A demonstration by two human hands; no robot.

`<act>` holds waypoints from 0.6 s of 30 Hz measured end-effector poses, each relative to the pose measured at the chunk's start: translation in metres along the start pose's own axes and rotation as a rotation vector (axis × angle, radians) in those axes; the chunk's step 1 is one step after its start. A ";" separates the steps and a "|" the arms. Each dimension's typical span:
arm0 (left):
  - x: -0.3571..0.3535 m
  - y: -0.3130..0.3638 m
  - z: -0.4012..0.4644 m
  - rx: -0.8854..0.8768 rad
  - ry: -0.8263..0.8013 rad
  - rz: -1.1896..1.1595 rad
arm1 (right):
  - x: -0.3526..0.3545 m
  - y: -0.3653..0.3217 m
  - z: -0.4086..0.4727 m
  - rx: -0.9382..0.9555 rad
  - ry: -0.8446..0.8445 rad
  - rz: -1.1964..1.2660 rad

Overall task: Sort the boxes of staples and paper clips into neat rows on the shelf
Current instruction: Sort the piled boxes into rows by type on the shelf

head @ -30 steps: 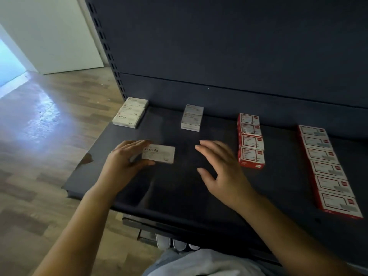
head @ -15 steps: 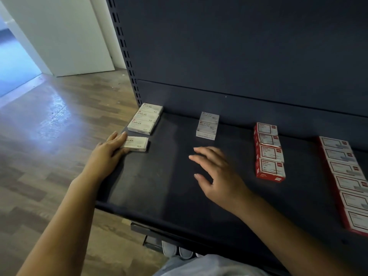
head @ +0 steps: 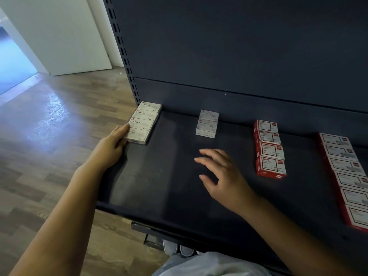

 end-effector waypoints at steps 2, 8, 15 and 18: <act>0.001 0.003 0.000 -0.020 0.028 0.013 | 0.000 0.000 -0.001 -0.007 0.002 0.007; 0.000 0.020 -0.023 -0.076 0.164 0.106 | 0.005 0.004 -0.005 -0.023 0.008 0.012; -0.055 0.104 -0.074 -0.316 0.071 0.121 | 0.020 0.012 -0.020 -0.042 0.032 0.008; -0.076 0.140 -0.087 -0.416 0.025 0.123 | 0.031 0.019 -0.031 -0.045 0.052 0.004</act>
Point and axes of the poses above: each hand's wrist, its own z-axis towards the middle knuckle, its own x-axis out of the back of the hand, y = z × x, the point moved 8 cm from there along z, towards the middle knuckle, and after that the axes turned 9 degrees about -z, right-handed, at the moved point
